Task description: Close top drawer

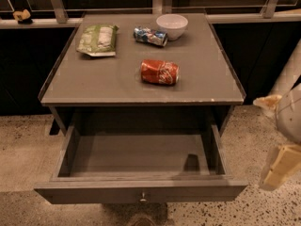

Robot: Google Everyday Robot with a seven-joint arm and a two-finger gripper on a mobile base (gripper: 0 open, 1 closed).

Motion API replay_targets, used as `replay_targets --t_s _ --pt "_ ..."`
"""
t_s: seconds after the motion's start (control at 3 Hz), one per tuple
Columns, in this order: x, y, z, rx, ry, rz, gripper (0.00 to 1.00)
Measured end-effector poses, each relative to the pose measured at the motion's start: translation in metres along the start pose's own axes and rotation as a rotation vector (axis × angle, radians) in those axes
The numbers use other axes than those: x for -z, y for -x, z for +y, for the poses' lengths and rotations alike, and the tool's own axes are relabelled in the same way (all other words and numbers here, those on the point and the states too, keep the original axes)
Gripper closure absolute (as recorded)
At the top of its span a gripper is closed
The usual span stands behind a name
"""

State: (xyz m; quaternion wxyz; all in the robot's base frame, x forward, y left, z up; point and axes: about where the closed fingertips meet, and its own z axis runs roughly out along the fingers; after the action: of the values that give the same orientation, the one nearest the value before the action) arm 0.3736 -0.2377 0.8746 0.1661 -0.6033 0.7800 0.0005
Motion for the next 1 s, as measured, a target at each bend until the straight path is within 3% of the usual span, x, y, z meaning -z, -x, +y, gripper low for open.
replay_targets --t_s 0.67,1.0 --pt "-0.081 -0.041 0.044 -0.040 0.107 -0.012 0.00" --pt "-0.081 -0.041 0.044 -0.040 0.107 -0.012 0.00"
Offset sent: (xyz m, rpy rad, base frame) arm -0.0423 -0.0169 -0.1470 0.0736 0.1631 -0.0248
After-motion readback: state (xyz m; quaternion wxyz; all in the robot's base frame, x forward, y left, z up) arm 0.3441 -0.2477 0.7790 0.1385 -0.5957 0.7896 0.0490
